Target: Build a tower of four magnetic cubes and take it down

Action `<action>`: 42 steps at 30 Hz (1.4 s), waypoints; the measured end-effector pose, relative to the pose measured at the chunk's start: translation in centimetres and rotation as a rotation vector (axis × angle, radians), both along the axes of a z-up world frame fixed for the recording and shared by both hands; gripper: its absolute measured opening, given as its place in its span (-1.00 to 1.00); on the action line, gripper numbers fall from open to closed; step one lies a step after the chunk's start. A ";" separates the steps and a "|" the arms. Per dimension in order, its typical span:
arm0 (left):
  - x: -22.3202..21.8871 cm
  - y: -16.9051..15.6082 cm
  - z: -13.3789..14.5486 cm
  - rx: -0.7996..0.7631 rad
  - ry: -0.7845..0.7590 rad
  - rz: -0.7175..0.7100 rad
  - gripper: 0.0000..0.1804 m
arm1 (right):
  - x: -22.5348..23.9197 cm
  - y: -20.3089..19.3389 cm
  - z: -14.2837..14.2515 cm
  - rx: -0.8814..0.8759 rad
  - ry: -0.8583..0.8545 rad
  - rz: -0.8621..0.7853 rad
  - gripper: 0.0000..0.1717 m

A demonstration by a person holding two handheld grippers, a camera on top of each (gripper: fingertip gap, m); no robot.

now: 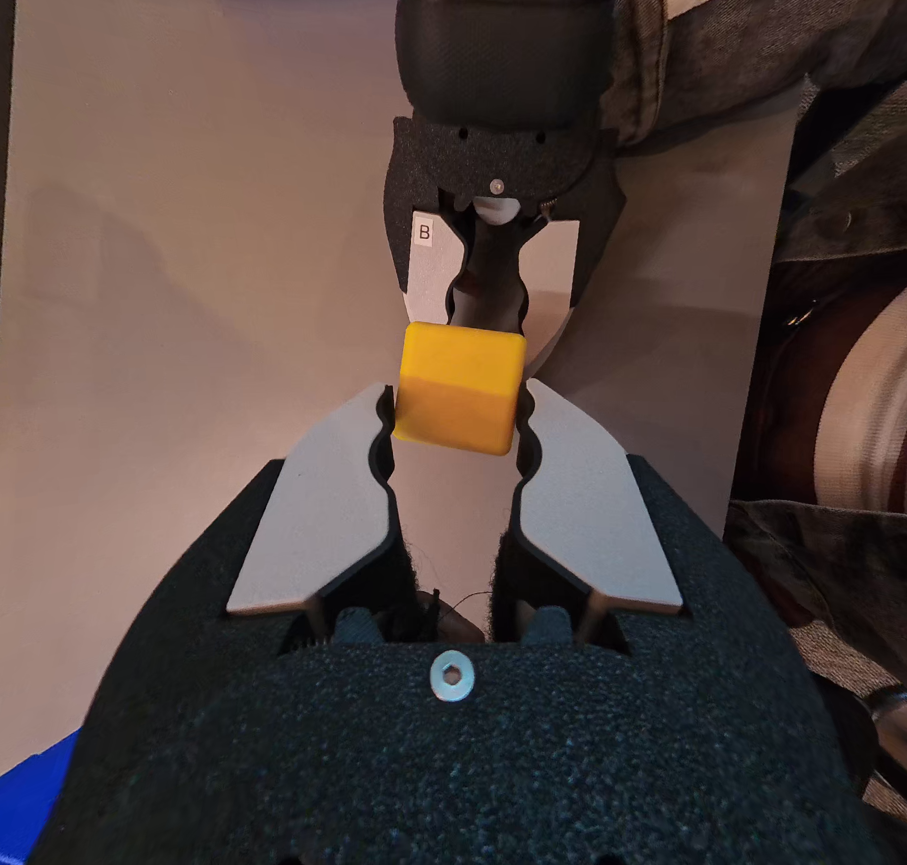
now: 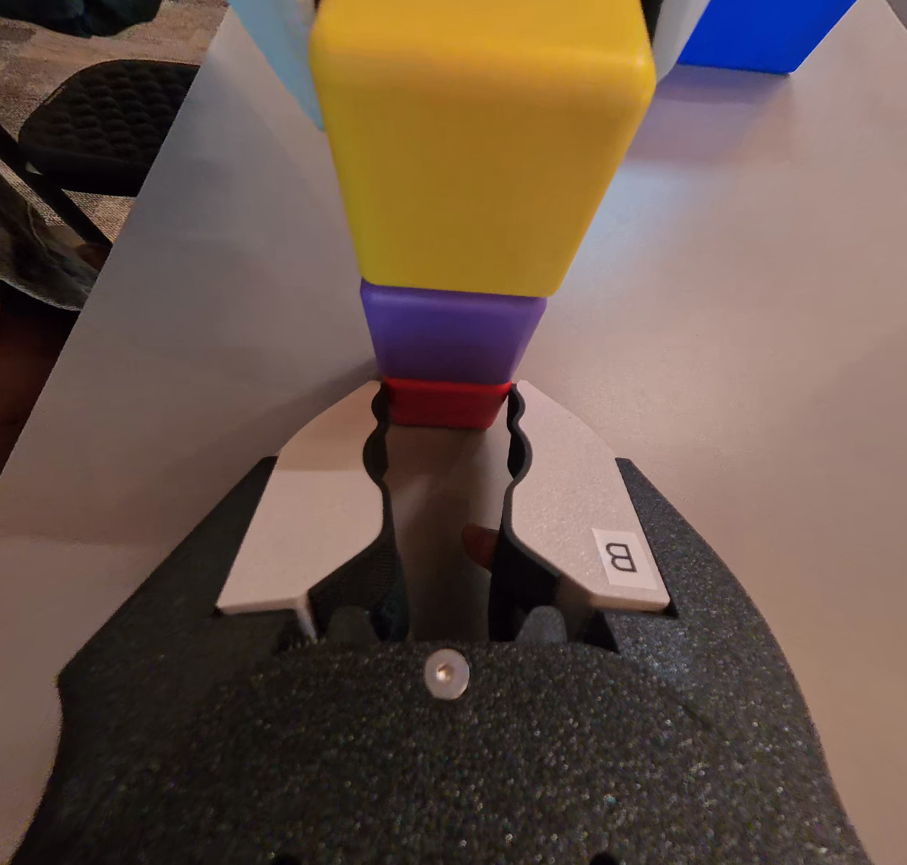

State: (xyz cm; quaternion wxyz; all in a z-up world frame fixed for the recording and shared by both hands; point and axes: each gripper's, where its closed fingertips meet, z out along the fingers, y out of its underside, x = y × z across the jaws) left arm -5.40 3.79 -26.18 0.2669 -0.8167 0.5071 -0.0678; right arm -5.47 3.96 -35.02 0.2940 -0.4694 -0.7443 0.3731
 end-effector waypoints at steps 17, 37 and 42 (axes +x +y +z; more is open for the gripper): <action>-12.5 2.6 8.9 0.316 -0.260 0.331 -0.25 | 0.0 0.0 0.0 -0.005 -0.004 -0.001 -0.46; -46.1 6.3 -7.4 0.144 -0.342 1.436 -0.18 | 0.1 0.0 0.0 -0.008 -0.005 -0.011 -0.46; -45.8 6.3 -8.5 0.111 -0.308 1.375 -0.40 | 0.1 0.1 0.0 -0.012 -0.008 -0.014 -0.46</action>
